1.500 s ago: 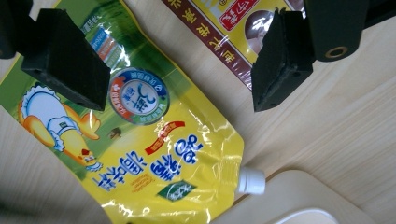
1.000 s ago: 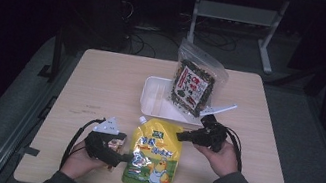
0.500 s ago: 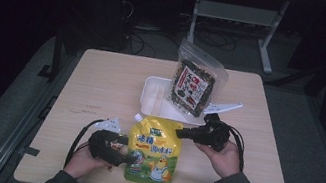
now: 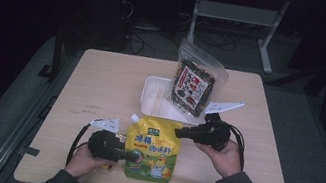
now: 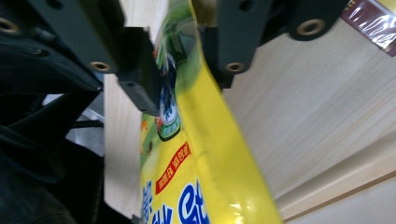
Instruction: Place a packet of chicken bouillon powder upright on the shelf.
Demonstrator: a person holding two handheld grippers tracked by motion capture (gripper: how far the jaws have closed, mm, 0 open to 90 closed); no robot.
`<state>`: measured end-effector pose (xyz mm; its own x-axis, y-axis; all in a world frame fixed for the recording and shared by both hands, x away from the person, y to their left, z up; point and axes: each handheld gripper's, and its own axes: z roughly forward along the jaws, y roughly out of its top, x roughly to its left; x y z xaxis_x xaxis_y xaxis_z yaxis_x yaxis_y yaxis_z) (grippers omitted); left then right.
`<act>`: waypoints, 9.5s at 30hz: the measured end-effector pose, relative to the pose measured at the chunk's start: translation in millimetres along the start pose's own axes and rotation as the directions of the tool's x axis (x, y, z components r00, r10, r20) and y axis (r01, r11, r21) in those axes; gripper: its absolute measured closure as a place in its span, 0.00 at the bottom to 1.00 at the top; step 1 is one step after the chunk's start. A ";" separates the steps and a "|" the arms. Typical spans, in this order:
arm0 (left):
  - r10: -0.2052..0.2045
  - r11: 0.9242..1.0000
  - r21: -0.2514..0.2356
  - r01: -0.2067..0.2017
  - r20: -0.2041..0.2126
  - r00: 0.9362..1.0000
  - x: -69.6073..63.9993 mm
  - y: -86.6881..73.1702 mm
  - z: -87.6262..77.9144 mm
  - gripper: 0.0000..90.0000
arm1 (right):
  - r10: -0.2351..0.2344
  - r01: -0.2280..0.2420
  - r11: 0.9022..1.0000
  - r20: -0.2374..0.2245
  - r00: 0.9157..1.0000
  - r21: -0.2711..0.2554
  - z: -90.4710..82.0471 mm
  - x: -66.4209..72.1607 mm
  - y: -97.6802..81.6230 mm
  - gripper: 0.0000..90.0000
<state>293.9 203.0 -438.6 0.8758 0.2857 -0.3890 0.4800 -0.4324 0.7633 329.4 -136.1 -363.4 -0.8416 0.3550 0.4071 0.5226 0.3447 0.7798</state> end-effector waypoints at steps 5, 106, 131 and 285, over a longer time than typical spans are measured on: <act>0.015 1.000 -0.013 -0.015 0.013 1.000 -1.9 1.3 -0.5 0.87 | -0.012 0.013 0.997 -0.025 1.000 0.070 6.6 -1.9 7.6 0.82; 0.009 0.999 -0.040 -0.022 -0.294 0.956 2.0 -5.3 -52.5 0.44 | 0.273 -0.164 0.899 0.228 0.935 -0.406 74.5 -32.9 113.5 1.00; 0.011 0.998 -0.053 -0.028 -0.288 0.958 1.6 -4.5 -55.4 0.44 | 0.145 -0.010 0.926 0.331 0.933 -0.376 94.1 -35.7 106.8 1.00; 0.099 0.990 0.138 -0.029 -0.537 0.838 -30.0 2.0 -9.5 0.36 | 0.194 -0.198 0.975 0.049 0.980 0.102 90.7 -21.4 19.9 0.39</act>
<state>268.1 201.7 -420.4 0.7546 0.6557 0.0269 0.4568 -0.5543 0.6958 370.1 -58.0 -399.8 -0.7168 0.4575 0.5263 0.6897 0.3542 0.6315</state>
